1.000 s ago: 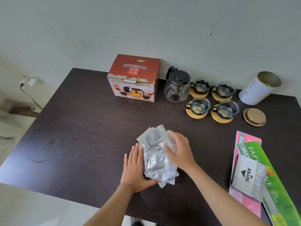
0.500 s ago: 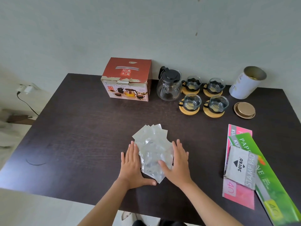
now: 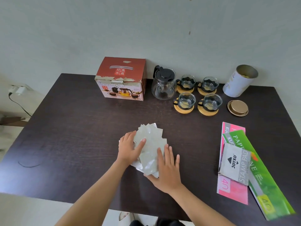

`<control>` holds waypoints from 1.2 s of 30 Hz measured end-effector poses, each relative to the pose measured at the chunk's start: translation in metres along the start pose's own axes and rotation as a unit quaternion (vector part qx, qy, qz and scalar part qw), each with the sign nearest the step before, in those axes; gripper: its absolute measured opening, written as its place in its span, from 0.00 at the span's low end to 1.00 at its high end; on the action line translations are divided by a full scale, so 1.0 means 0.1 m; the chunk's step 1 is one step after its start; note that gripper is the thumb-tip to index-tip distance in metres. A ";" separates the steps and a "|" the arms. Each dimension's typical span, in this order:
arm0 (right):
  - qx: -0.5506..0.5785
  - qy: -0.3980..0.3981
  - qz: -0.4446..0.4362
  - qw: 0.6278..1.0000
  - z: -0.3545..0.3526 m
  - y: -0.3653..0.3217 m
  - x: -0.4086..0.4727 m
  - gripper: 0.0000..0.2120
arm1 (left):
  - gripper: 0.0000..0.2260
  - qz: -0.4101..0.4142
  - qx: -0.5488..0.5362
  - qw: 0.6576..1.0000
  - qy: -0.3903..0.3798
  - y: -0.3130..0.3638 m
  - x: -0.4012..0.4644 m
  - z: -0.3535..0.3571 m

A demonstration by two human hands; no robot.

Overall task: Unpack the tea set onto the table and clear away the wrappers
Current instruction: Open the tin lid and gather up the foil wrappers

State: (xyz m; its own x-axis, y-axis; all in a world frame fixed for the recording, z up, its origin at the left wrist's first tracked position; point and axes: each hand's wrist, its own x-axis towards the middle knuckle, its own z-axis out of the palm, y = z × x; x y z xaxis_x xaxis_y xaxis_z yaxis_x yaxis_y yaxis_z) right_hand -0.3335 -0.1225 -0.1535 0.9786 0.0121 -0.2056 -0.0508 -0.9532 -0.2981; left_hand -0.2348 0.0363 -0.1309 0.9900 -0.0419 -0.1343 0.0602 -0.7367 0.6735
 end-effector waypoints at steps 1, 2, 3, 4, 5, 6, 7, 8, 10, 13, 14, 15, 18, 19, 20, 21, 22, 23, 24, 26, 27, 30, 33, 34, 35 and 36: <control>-0.001 0.002 0.000 1.000 -0.02 -0.02 0.06 0.49 | 0.35 -0.001 -0.014 1.000 0.003 0.03 -0.04 0.00; 0.000 0.001 0.001 1.000 -0.03 -0.04 0.12 0.49 | 0.32 -0.002 -0.028 1.000 0.003 0.05 -0.08 0.00; 0.005 0.000 0.002 1.000 -0.04 -0.04 0.18 0.49 | 0.30 -0.004 -0.038 0.999 0.003 0.06 -0.13 0.00; 0.013 -0.006 0.003 1.000 -0.06 -0.05 0.22 0.50 | 0.27 -0.004 -0.045 0.999 0.006 0.06 -0.17 0.00; 0.022 -0.017 0.003 1.000 -0.08 -0.06 0.25 0.51 | 0.26 -0.005 -0.053 0.999 0.012 0.05 -0.20 -0.01; 0.030 -0.028 -0.002 0.999 -0.11 -0.06 0.28 0.53 | 0.25 -0.008 -0.065 0.998 0.019 0.04 -0.23 -0.01; 0.039 -0.036 -0.011 0.999 -0.12 -0.06 0.29 0.56 | 0.25 -0.020 -0.083 0.996 0.026 0.02 -0.27 -0.02; 0.049 -0.045 -0.022 0.998 -0.16 -0.05 0.30 0.59 | 0.26 -0.041 -0.106 0.993 0.034 0.01 -0.31 -0.03; 0.083 -0.073 -0.055 0.992 -0.24 -0.01 0.30 0.67 | 0.30 -0.097 -0.131 0.985 0.060 0.00 -0.39 -0.04; 0.137 -0.090 -0.078 0.983 -0.34 0.09 0.30 0.72 | 0.39 -0.155 -0.101 0.980 0.076 -0.01 -0.48 -0.01; 0.158 -0.088 -0.061 0.982 -0.35 0.11 0.31 0.71 | 0.41 -0.163 -0.077 0.981 0.075 -0.01 -0.51 0.01; 0.182 -0.074 -0.036 0.980 -0.37 0.13 0.34 0.67 | 0.41 -0.168 -0.053 0.982 0.075 0.01 -0.52 0.01; 0.193 -0.018 0.017 0.981 -0.37 0.13 0.45 0.48 | 0.43 -0.196 -0.007 0.979 0.052 0.09 -0.48 0.05; 0.182 -0.015 0.022 0.983 -0.37 0.11 0.48 0.43 | 0.44 -0.207 0.004 0.978 0.037 0.12 -0.44 0.06; 0.176 -0.013 0.023 0.984 -0.37 0.09 0.50 0.39 | 0.45 -0.218 0.012 0.976 0.020 0.15 -0.41 0.06; 0.177 -0.008 0.024 0.984 -0.37 0.05 0.51 0.38 | 0.45 -0.228 0.020 0.974 0.006 0.17 -0.37 0.06; 0.176 0.004 0.026 0.984 -0.37 0.04 0.53 0.37 | 0.43 -0.231 0.032 0.972 -0.007 0.19 -0.33 0.06; 0.173 0.015 0.027 0.984 -0.39 0.02 0.54 0.37 | 0.41 -0.227 0.050 0.972 -0.020 0.21 -0.30 0.05; 0.173 0.017 0.031 0.984 -0.40 0.00 0.56 0.38 | 0.38 -0.221 0.065 0.973 -0.034 0.21 -0.28 0.04; 0.195 -0.004 0.061 0.979 -0.43 0.00 0.61 0.43 | 0.32 -0.210 0.075 0.973 -0.059 0.22 -0.23 0.03; 0.223 -0.026 0.085 0.971 -0.44 0.00 0.63 0.45 | 0.30 -0.210 0.082 0.972 -0.070 0.22 -0.21 0.02; 0.267 -0.067 0.128 0.953 -0.45 -0.01 0.69 0.32 | 0.26 -0.201 0.114 0.969 -0.093 0.24 -0.15 -0.01; 0.248 -0.069 0.134 0.957 -0.45 -0.05 0.69 0.24 | 0.24 -0.176 0.110 0.973 -0.105 0.24 -0.11 -0.02; 0.234 -0.061 0.137 0.961 -0.45 -0.07 0.68 0.22 | 0.24 -0.173 0.096 0.974 -0.109 0.23 -0.11 -0.03; 0.221 -0.051 0.136 0.965 -0.44 -0.08 0.66 0.20 | 0.23 -0.168 0.081 0.976 -0.110 0.23 -0.11 -0.03; 0.215 -0.042 0.132 0.967 -0.42 -0.09 0.64 0.18 | 0.22 -0.163 0.068 0.978 -0.113 0.22 -0.11 -0.03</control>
State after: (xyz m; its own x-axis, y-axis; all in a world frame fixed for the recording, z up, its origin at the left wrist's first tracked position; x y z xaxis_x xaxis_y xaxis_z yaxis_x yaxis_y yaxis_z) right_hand -0.2616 -0.1256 -0.1245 0.9013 -0.1727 -0.3973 -0.3929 -0.7122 -0.5817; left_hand -0.2435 0.0225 -0.1121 0.8664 0.0736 -0.4939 0.3359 -0.8178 0.4674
